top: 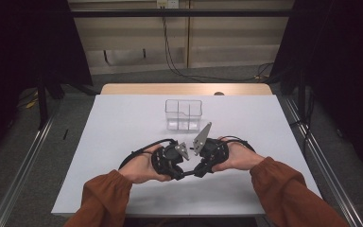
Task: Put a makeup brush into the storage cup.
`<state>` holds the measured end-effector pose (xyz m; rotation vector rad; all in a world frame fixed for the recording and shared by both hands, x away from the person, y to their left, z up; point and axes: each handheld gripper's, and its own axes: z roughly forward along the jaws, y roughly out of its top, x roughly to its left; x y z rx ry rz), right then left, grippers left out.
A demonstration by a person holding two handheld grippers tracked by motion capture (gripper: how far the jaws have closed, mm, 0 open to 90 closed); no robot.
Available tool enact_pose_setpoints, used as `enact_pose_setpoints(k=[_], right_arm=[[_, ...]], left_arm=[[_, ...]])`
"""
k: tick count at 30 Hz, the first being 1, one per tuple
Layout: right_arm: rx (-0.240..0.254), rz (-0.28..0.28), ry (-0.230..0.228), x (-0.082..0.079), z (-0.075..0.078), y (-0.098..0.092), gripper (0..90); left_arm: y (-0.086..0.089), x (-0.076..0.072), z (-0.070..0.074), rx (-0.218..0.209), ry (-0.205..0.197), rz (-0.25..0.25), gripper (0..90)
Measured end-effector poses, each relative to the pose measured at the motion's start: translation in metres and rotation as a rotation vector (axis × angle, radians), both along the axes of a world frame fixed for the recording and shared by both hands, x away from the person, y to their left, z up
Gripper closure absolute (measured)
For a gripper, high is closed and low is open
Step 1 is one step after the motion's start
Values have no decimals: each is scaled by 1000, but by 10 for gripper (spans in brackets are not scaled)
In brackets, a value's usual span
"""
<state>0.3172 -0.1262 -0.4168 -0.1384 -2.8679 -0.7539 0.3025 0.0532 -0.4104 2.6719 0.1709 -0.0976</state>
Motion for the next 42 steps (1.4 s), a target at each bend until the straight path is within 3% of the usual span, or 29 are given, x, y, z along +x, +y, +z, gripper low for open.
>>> enact_pose_setpoints(k=[1, 6, 13, 17, 23, 25, 29, 32, 33, 37, 40, 42], right_arm=[[3, 0, 0, 0, 0, 0, 799], [8, 1, 6, 1, 0, -2, 800], [21, -21, -6, 2, 0, -6, 800], [33, -36, -13, 3, 0, -9, 800], [26, -49, -14, 2, 4, -17, 799], [23, -71, -16, 3, 5, -22, 799], [32, -84, -34, 4, 4, -28, 799], [21, -92, -45, 4, 3, -31, 799], [15, -96, -47, 3, 2, -32, 799], [23, -126, -55, 3, 1, -39, 799], [36, -147, -63, 2, 1, -45, 799], [28, -163, -69, 1, 0, -47, 799]], left_arm=[[0, 1, 0, 4, -4, -12, 768], [3, 2, -2, -26, 13, 16, 757], [13, 5, -3, -122, 23, 85, 657], [18, 5, -4, -151, 19, 123, 520], [29, 9, -6, -197, 0, 221, 253], [32, 8, -5, -206, -29, 233, 204], [39, 11, -4, -230, -47, 270, 108], [45, 12, -3, -251, -27, 290, 90], [48, 12, -3, -256, -44, 268, 68], [58, 6, -3, -343, -61, 318, 54], [66, 4, -5, -349, -103, 347, 47], [71, 3, -7, -352, -105, 358, 48]])
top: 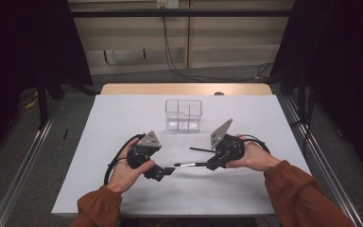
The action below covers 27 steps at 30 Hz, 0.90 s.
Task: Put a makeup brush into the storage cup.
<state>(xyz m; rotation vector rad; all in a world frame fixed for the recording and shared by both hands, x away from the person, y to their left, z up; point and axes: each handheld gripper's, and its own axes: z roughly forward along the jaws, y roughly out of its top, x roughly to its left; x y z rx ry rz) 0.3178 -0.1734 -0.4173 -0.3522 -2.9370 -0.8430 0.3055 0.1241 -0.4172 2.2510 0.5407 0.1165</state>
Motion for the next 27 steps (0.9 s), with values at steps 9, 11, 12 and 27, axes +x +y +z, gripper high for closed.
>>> enact_pose_setpoints(k=[9, 11, 12, 27], right_arm=[[42, -60, -19, -7, -5, -9, 799], [62, -69, -21, -8, -6, -11, 799], [72, -74, -21, -9, -8, -12, 799], [261, -159, -40, -20, -28, -27, 799]], left_arm=[[20, -11, -7, -35, -35, 60, 40], [23, -16, -8, -47, -47, 81, 40], [25, -18, -8, -64, -44, 81, 40], [35, -26, -16, -111, -78, 97, 37]])
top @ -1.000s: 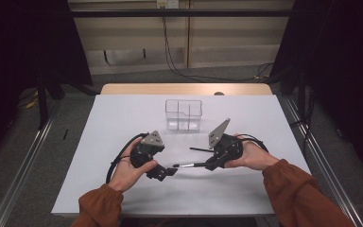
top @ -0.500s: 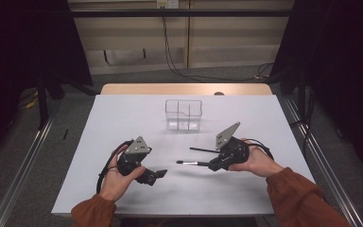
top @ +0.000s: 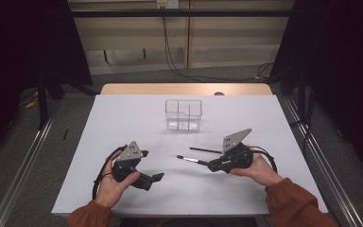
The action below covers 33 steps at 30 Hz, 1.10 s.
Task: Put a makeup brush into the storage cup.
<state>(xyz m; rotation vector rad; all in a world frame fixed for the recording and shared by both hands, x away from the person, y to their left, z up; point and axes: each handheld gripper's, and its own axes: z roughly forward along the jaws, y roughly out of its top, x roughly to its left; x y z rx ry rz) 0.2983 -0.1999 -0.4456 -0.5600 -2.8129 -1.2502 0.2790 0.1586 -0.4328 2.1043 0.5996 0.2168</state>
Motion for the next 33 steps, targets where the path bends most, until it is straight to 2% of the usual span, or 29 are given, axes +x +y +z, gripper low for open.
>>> enact_pose_setpoints(k=[2, 4, 7, 12, 16, 21, 26, 30, 33], right_arm=[[38, -5, 3, -1, -3, 0, 799], [39, -6, -10, -3, -4, 1, 799], [83, -16, -27, -5, -5, 2, 799], [102, -26, -56, -9, -12, 2, 799], [182, -46, -69, -10, -9, -2, 799], [256, -67, -79, -11, -6, -5, 799], [330, -71, -98, -12, -2, -6, 799], [353, -84, -118, -12, -1, -4, 799], [375, -94, -135, -13, 0, -2, 799]], left_arm=[[0, 0, -1, -1, -6, 0, 36], [-1, -2, -2, 1, -15, 7, 37], [-1, -2, -3, -8, -10, 5, 35], [-2, -2, -5, -16, -12, 7, 35], [-3, -2, -7, -33, -12, 13, 35], [-4, -3, -8, -52, -18, 16, 39], [-7, -4, -8, -77, -28, 19, 41], [-8, -5, -9, -113, -43, 28, 42], [-10, -5, -10, -160, -52, 32, 52]])
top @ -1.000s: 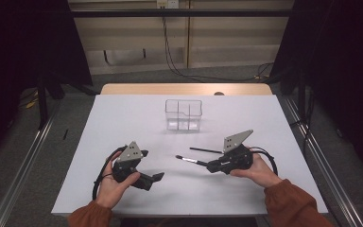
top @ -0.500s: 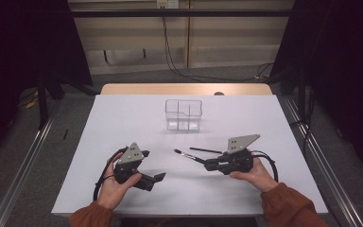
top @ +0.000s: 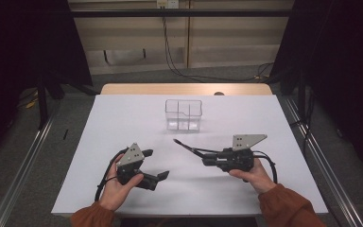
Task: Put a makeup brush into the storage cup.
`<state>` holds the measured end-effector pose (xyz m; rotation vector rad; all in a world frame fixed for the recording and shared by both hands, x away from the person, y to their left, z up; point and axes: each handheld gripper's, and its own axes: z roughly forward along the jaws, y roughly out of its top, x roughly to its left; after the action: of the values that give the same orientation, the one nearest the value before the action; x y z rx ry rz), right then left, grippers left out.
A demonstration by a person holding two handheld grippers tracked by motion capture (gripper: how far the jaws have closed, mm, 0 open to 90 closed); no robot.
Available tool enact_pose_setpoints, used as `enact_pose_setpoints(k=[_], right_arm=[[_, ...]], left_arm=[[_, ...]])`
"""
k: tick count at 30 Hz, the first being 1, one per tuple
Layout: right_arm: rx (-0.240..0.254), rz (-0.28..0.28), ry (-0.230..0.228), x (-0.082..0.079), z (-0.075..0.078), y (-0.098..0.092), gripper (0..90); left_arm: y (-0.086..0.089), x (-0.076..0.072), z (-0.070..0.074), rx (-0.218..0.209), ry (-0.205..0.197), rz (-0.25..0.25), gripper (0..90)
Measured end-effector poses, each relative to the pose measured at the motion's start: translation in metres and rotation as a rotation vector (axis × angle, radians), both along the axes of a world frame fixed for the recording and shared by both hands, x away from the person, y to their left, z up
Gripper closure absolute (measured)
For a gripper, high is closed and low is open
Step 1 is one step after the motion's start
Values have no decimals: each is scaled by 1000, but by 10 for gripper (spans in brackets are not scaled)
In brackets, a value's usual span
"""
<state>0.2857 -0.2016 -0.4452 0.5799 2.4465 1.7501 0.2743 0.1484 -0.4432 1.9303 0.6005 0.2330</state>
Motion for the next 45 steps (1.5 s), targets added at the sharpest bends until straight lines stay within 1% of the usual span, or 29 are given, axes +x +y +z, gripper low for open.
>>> enact_pose_setpoints(k=[1, 5, 6, 8, 9, 10, 11, 12, 13, 14, 15, 17, 19, 20, 22, 23, 26, 27, 28, 29, 30, 33, 37, 38, 41, 42, 44, 45], right_arm=[[7, -3, -5, 0, 1, 0, 799], [19, -17, -20, 0, 2, 1, 799], [20, -19, -25, 0, 3, 1, 799], [24, -17, -28, -1, 3, 1, 799], [25, -19, -28, -1, 3, 1, 799], [27, -17, -28, -1, 4, 1, 799], [30, -13, -30, -1, 4, 1, 799], [31, -10, -32, -1, 4, 2, 799], [32, -7, -32, -1, 4, 3, 799], [31, -4, -32, -1, 4, 3, 799], [30, -3, -34, -2, 4, 4, 799], [30, 9, -34, -2, 4, 5, 799], [29, 13, -38, -2, 4, 6, 799], [29, 16, -37, -2, 5, 7, 799], [31, 17, -38, -3, 5, 8, 799], [30, 20, -41, -3, 6, 8, 799], [28, 23, -44, -3, 6, 9, 799], [25, 21, -44, -3, 5, 9, 799], [24, 23, -44, -2, 4, 8, 799], [23, 20, -41, -2, 4, 8, 799], [23, 18, -41, -1, 3, 9, 799], [22, 23, -45, -2, 3, 9, 799], [18, 23, -49, -2, 3, 10, 799], [16, 23, -49, -2, 3, 11, 799], [16, 26, -50, -2, 3, 11, 799], [17, 28, -47, -2, 2, 11, 799], [13, 28, -44, -1, 1, 11, 799], [14, 29, -42, -1, 0, 12, 799]], left_arm=[[-1, 0, -1, -15, -5, 3, 57], [-5, 0, 0, -44, -16, 2, 59], [-7, 1, 1, -65, -6, -8, 59], [-9, 1, 2, -84, -4, -6, 60], [-11, 1, 3, -96, -2, -18, 62], [-12, 1, 4, -93, -7, -23, 61], [-15, 1, 4, -101, -7, -24, 62], [-17, 2, 5, -100, -6, -41, 65], [-19, 2, 5, -110, -10, -70, 72], [-21, 2, 6, -109, -26, -79, 71], [-24, 1, 8, -103, -28, -70, 71], [-28, 2, 10, -115, -22, -70, 72], [-31, 4, 11, -115, -13, -82, 98], [-33, 5, 11, -117, -13, -80, 110], [-37, 6, 10, -137, 6, -80, 121], [-40, 6, 9, -149, 18, -82, 146], [-45, 8, 10, -166, 25, -78, 165], [-48, 9, 11, -181, 25, -75, 181], [-49, 10, 12, -188, 26, -77, 201], [-50, 11, 12, -190, 30, -82, 218], [-52, 10, 13, -192, 26, -78, 230], [-56, 9, 13, -191, 21, -92, 267], [-59, 12, 13, -193, 15, -89, 307], [-60, 12, 13, -203, 18, -84, 313], [-61, 13, 13, -213, 30, -88, 367], [-62, 13, 13, -221, 34, -86, 402], [-61, 13, 14, -247, 35, -60, 411], [-61, 13, 15, -251, 37, -55, 407]])
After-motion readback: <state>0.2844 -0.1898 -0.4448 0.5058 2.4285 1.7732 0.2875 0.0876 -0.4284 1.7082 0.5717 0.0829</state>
